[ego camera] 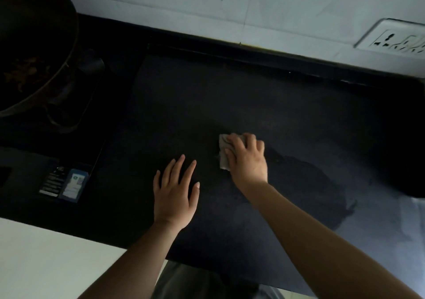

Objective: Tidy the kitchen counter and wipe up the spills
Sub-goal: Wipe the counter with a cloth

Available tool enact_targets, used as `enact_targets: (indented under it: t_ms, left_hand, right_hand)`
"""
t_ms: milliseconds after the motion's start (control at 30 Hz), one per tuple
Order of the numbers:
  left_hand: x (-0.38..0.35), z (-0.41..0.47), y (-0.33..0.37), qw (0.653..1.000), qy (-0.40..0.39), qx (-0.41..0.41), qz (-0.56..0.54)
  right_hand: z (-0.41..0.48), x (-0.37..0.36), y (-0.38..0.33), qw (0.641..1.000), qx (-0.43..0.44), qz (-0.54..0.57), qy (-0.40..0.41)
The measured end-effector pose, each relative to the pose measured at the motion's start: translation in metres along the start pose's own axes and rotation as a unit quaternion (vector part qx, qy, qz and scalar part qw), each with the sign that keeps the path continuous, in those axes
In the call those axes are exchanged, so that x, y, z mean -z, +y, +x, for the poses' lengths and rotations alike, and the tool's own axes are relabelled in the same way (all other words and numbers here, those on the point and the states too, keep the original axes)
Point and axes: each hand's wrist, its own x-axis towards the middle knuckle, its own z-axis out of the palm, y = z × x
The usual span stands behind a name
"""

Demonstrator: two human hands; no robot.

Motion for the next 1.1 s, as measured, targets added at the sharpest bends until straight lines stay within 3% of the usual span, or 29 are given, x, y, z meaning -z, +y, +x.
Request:
enact_targets:
  t_ms: [267,400,533,700,867,1033,1100]
  left_hand:
    - [0.002,0.0,-0.002,1.0,-0.001,-0.012,-0.016]
    - [0.008,0.002,-0.005,0.999,-0.027,-0.036,-0.019]
    - [0.019,-0.002,-0.017,0.996,-0.068,-0.062,-0.007]
    - [0.024,-0.018,-0.039,0.993,-0.076,-0.082,0.043]
    - [0.022,-0.027,-0.05,0.992,-0.06,-0.106,0.034]
    - [0.019,-0.027,-0.05,0.993,-0.056,-0.102,0.016]
    - [0.018,-0.026,-0.051,0.993,-0.055,-0.101,0.013]
  right_hand:
    - [-0.062,0.008,0.03,0.997,0.064,0.006,-0.031]
    - [-0.043,0.017,0.045,1.0,-0.005,0.005,-0.001]
    - [-0.007,0.008,0.01,0.999,-0.042,0.017,0.018]
    - [-0.007,-0.017,-0.039,0.999,0.036,0.02,-0.014]
    - [-0.057,-0.022,-0.022,0.996,0.085,0.017,-0.017]
    - [-0.058,-0.009,-0.002,0.999,0.045,0.007,0.019]
    - [-0.036,-0.013,-0.012,0.999,-0.01,0.011,0.046]
